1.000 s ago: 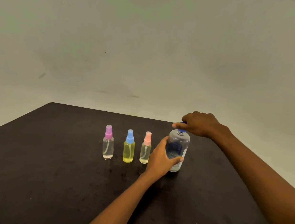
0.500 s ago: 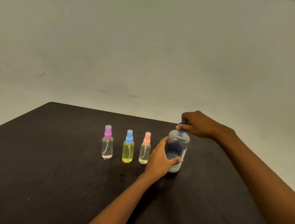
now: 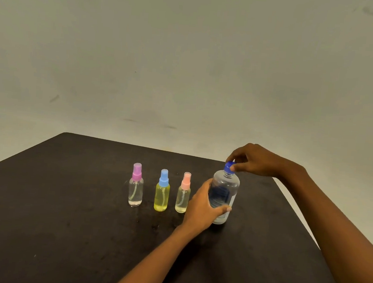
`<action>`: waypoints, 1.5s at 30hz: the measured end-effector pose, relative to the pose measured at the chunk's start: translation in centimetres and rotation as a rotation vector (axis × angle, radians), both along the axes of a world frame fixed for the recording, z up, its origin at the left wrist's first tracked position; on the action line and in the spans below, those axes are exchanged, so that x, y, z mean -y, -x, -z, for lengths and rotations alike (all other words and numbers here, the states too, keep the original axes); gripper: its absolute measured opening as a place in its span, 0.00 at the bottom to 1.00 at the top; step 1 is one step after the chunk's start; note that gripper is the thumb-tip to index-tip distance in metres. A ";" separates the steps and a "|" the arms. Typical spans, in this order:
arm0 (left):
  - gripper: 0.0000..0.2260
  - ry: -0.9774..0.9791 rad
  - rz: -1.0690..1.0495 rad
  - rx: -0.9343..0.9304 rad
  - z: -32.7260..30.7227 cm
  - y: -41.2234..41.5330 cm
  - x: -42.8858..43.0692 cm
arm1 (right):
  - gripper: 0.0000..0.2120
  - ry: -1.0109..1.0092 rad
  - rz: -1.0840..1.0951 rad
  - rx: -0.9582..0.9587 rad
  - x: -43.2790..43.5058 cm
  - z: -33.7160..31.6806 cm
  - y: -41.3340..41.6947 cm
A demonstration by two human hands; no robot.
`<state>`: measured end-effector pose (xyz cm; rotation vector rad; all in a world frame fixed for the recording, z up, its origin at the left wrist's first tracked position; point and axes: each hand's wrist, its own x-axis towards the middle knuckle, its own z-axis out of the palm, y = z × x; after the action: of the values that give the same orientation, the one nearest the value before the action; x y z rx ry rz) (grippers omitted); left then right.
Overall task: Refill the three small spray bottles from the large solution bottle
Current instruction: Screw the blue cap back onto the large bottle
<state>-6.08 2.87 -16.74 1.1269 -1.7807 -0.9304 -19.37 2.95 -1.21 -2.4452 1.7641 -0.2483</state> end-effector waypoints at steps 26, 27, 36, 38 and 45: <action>0.35 0.030 -0.014 -0.023 0.0 -0.1 -0.2 | 0.19 0.395 0.157 -0.171 0.4 4.1 -0.7; 0.35 0.034 -0.015 -0.024 0.0 -0.1 -0.2 | 0.20 0.423 0.172 -0.160 0.6 4.4 -0.7; 0.36 0.030 -0.024 -0.022 0.2 -0.1 -0.2 | 0.22 0.645 0.473 0.046 0.5 6.4 -2.5; 0.36 0.026 -0.024 -0.023 0.1 -0.1 -0.2 | 0.23 0.672 0.517 -0.001 0.2 6.4 -3.1; 0.36 0.029 -0.017 -0.030 0.1 -0.1 -0.1 | 0.31 0.621 0.418 -0.101 -0.4 3.4 -0.6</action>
<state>-6.01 2.98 -16.89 1.1033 -1.7525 -0.9041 -18.80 3.34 -4.59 -2.4314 2.5464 -0.8366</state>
